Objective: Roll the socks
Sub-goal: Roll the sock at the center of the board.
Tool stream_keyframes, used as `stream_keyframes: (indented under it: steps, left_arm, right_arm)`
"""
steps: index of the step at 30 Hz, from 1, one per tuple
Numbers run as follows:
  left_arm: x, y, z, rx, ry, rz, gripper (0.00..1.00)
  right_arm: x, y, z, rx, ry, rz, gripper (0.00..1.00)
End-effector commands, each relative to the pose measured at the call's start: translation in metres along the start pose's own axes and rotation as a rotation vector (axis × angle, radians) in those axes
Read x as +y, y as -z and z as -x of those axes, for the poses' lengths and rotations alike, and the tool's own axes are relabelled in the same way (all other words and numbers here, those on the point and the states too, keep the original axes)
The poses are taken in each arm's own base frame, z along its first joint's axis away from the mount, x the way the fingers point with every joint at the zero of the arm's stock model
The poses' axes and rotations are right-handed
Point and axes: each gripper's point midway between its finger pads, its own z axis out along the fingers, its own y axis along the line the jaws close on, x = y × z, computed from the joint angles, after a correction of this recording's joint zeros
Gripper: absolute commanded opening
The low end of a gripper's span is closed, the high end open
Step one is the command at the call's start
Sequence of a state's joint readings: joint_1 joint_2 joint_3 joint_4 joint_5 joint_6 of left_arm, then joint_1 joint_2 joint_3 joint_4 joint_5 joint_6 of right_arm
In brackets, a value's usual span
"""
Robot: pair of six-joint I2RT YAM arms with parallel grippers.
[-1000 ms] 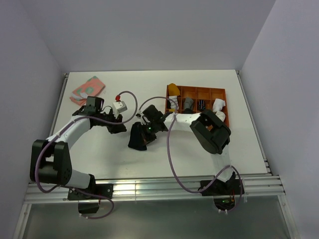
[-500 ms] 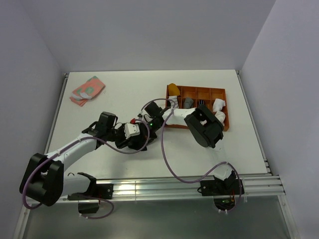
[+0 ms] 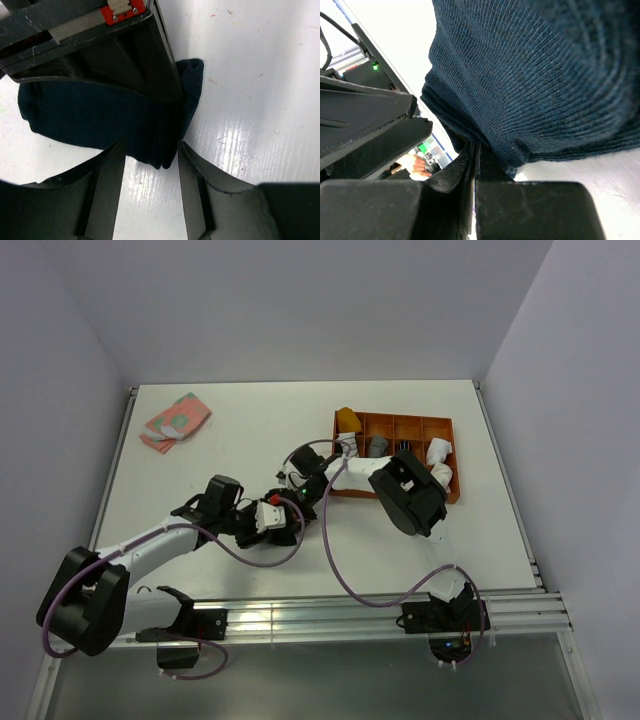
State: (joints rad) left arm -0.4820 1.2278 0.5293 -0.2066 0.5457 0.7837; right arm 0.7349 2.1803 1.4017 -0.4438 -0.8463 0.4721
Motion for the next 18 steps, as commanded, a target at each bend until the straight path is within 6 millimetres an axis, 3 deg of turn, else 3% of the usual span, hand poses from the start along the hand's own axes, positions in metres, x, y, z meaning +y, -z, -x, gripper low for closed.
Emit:
stream_keyframes:
  steps: [1,7,18]
  left_arm:
    - [0.001,-0.005,0.013,-0.046,-0.026,-0.021,0.52]
    - [-0.007,-0.010,0.014,-0.053,-0.017,-0.061,0.52]
    - [-0.003,-0.019,0.014,-0.040,0.016,-0.067,0.51]
  right_arm:
    - [-0.013,-0.002,0.000,0.010,-0.006,-0.041,0.00]
    - [-0.013,-0.002,0.000,0.011,-0.008,-0.045,0.00]
    - [-0.011,0.000,0.001,0.005,-0.001,-0.045,0.00]
